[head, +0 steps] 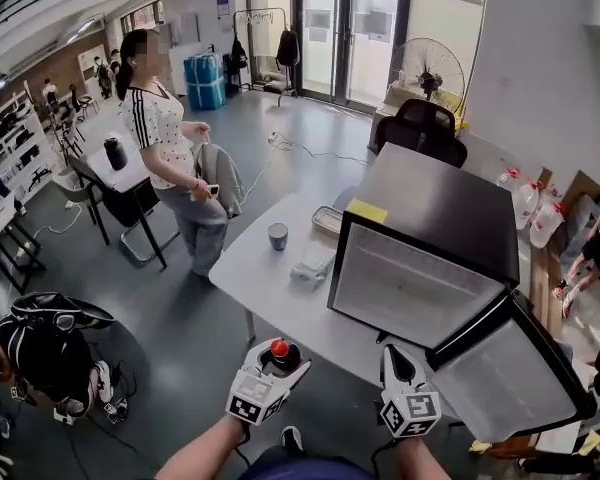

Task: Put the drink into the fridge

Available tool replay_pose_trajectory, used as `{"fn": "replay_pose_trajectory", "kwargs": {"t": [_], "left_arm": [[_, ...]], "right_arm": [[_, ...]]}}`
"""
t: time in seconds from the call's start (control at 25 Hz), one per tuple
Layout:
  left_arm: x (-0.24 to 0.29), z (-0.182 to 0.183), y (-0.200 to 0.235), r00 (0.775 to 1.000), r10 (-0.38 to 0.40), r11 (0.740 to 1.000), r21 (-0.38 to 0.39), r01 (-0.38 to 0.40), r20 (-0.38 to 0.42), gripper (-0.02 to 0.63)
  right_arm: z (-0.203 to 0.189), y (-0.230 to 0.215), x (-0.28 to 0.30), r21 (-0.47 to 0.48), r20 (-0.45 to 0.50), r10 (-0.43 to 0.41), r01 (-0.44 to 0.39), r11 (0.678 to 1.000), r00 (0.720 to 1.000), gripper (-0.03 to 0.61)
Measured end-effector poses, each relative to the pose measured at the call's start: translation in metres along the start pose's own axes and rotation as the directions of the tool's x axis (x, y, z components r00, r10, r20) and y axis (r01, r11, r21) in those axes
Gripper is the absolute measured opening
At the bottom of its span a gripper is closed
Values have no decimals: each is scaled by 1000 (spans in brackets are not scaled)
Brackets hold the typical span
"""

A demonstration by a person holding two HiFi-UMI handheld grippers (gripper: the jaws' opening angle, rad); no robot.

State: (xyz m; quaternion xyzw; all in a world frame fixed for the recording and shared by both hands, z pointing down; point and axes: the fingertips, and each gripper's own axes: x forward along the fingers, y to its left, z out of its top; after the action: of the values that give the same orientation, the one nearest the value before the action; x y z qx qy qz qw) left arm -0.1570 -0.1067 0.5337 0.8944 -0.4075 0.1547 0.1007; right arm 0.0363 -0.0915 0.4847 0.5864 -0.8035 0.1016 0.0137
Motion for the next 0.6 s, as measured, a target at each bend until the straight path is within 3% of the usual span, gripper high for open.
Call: {"fn": "replay_pose_trajectory", "kwargs": {"t": [0.28, 0.6], "left_arm": [[45, 12, 2, 996, -94, 993, 72, 94, -12, 314], [98, 23, -8, 996, -85, 995, 54, 87, -38, 314]], "right_arm": [[-9, -14, 7, 11, -14, -104, 104, 994, 994, 6], [-21, -36, 10, 19, -48, -135, 136, 991, 990, 6]]}}
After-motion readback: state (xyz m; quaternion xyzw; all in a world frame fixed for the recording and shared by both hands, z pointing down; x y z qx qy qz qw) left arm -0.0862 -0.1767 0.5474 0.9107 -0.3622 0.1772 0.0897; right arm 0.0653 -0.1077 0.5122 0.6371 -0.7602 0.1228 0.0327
